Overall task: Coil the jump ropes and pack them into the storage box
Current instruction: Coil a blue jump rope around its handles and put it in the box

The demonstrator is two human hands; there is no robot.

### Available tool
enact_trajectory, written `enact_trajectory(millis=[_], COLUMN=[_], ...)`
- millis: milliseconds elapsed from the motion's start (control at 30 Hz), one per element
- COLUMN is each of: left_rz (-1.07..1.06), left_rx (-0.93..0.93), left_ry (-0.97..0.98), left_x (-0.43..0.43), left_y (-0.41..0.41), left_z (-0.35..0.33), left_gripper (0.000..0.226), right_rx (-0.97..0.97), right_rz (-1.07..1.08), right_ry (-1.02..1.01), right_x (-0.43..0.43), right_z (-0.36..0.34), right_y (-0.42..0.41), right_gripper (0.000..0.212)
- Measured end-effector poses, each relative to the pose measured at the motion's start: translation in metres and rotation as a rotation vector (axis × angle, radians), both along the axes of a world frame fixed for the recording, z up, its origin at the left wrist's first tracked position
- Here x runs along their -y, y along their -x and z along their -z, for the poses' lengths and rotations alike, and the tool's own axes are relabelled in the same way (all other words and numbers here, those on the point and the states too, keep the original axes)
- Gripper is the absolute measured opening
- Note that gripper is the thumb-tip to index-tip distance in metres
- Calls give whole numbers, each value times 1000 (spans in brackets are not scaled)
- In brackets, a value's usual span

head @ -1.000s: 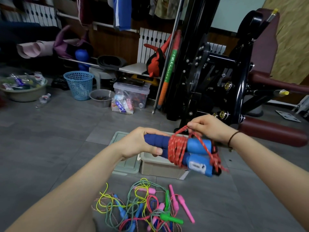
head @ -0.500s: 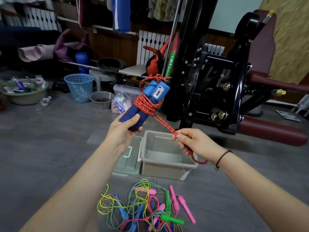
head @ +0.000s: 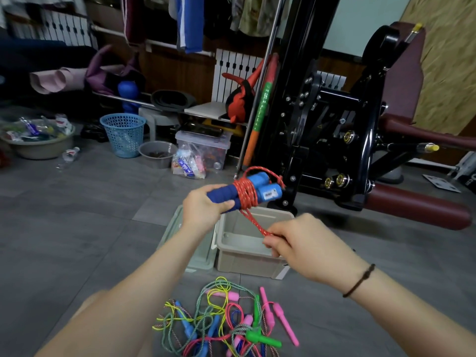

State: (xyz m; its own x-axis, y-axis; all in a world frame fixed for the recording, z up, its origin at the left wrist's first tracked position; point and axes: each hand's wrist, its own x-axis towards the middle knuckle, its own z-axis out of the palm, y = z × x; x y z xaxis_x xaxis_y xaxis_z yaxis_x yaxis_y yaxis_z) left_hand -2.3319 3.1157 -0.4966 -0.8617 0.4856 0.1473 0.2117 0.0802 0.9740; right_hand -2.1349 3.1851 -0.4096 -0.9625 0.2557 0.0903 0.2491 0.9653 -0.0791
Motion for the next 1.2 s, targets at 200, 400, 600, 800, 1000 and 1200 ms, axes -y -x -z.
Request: enact_trajectory(millis=[200,400,600,800,1000,1200], left_rz=[295,588,801,918,991,1019], left_rx=[-405,-514,-231,-21,55,133], left_ry=[255,257,158,204,238,159], left_x=[-8,-5,5,17,20,23], left_y=[-29,-27,-22,-12,-3,-3], left_z=[5,3,-9,-16,-15,-17], left_gripper=[41,40,44,47,48,50], right_rx=[25,86,66,72,172,115], right_rz=[-51,-51,41,67,4,94], right_ry=[-248,-145,160,380,492,554], right_x=[-7,-54,-91,-103,-106,-108], right_z=[-41,-54,-35,-9,-8,-1], right_y=[12,30,28,23,19,18], right_gripper=[36,28,16,23,15,25])
